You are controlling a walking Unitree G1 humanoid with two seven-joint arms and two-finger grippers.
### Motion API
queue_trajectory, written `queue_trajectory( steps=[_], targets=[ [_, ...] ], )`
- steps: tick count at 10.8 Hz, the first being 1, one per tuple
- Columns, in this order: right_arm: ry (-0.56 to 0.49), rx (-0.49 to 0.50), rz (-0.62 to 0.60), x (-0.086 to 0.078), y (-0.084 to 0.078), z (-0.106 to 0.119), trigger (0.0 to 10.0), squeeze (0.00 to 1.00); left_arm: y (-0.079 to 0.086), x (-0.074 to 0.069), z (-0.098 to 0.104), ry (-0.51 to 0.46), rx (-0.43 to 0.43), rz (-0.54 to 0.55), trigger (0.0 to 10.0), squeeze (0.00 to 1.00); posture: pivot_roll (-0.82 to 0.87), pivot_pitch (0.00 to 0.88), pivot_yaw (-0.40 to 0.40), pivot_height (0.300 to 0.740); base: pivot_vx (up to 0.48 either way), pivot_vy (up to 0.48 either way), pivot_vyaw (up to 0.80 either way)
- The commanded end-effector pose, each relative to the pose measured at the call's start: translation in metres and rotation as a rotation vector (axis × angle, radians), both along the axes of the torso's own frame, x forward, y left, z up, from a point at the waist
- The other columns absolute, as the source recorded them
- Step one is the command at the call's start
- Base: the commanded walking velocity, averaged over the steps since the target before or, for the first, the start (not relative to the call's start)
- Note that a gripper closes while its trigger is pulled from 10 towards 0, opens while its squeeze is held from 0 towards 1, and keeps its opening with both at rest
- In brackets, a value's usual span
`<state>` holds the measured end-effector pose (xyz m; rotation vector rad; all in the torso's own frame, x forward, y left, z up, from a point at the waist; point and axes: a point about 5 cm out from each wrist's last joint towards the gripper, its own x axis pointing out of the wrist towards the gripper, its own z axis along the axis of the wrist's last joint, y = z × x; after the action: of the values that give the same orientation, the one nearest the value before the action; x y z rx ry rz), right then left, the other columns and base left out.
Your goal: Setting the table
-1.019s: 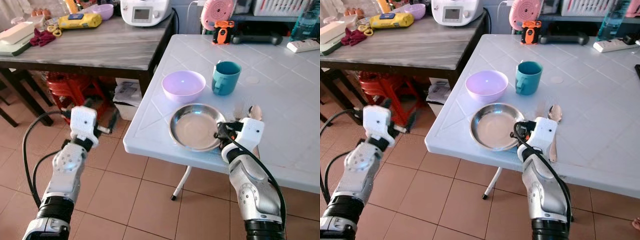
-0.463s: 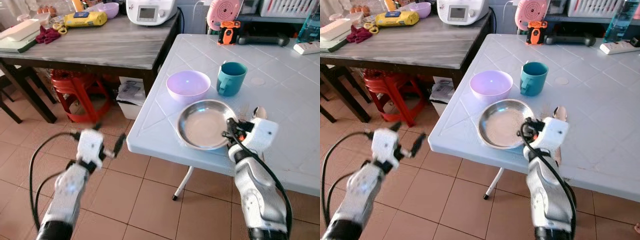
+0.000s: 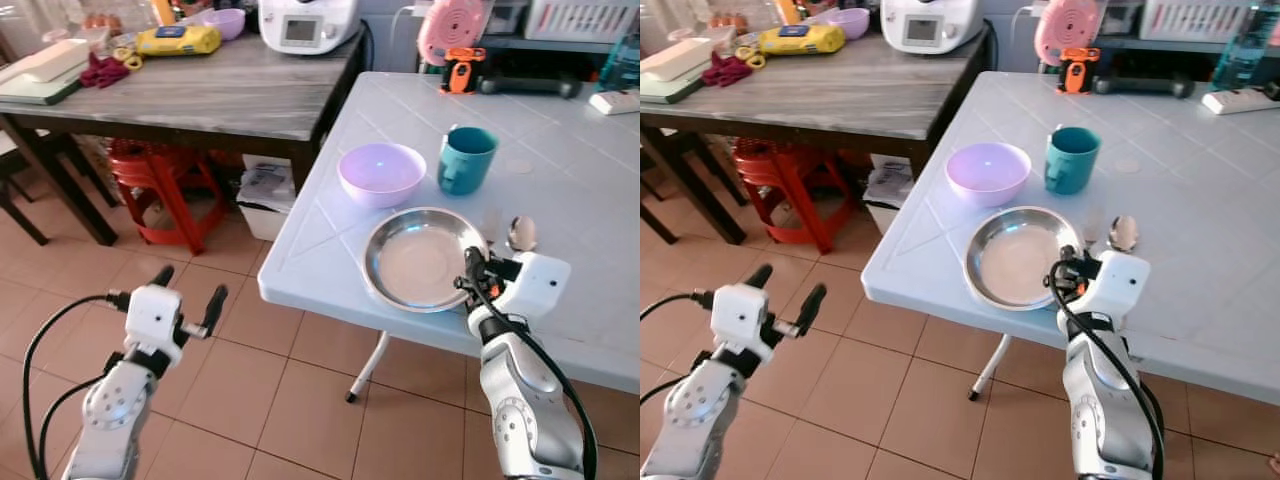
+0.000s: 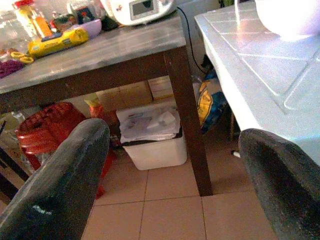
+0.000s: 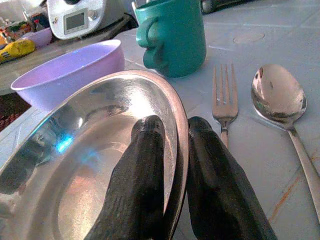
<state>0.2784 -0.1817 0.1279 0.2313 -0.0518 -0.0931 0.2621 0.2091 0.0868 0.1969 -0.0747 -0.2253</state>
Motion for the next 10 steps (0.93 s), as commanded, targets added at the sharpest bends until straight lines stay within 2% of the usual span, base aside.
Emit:
queue_trajectory(
  steps=[1, 3, 5, 6, 8, 9, 10],
  targets=[
    [-0.042, -0.009, -0.028, -0.001, -0.005, 0.007, 0.0, 0.0, -0.002, 0.002, 0.0, 0.011, -0.007, 0.004, 10.0, 0.0, -0.06, 0.056, 0.114, 0.74, 0.0, 0.0, 0.0],
    [-0.068, -0.005, -0.092, -0.002, -0.012, 0.013, 0.0, 0.0, -0.014, 0.007, 0.006, 0.0, -0.023, -0.018, 10.0, 0.0, -0.09, 0.055, 0.121, 0.74, 0.0, 0.0, 0.0],
    [-0.081, -0.009, -0.114, -0.006, -0.015, 0.016, 0.0, 0.0, -0.031, 0.016, 0.013, -0.001, -0.088, 0.009, 10.0, 0.0, -0.11, 0.053, 0.13, 0.74, 0.0, 0.0, 0.0],
    [-0.086, -0.011, -0.117, -0.008, -0.011, 0.017, 10.0, 0.0, -0.045, 0.021, 0.02, -0.007, -0.134, -0.016, 10.0, 0.0, -0.13, 0.05, 0.133, 0.74, 0.0, 0.0, 0.0],
    [-0.085, -0.008, -0.114, -0.009, -0.006, 0.018, 10.0, 0.0, -0.06, 0.024, 0.023, 0.007, -0.156, -0.039, 10.0, 0.0, -0.15, 0.057, 0.143, 0.74, 0.0, 0.0, 0.0],
    [-0.083, -0.008, -0.114, -0.009, -0.005, 0.018, 10.0, 0.0, -0.061, 0.024, 0.023, 0.012, -0.155, -0.048, 10.0, 0.0, -0.15, 0.058, 0.143, 0.74, 0.0, 0.0, 0.0],
    [-0.081, -0.009, -0.118, -0.009, -0.006, 0.018, 10.0, 0.0, -0.064, 0.025, 0.02, 0.028, -0.159, -0.075, 10.0, 0.0, -0.17, 0.062, 0.146, 0.74, 0.0, 0.412, 0.0]
  ],
)
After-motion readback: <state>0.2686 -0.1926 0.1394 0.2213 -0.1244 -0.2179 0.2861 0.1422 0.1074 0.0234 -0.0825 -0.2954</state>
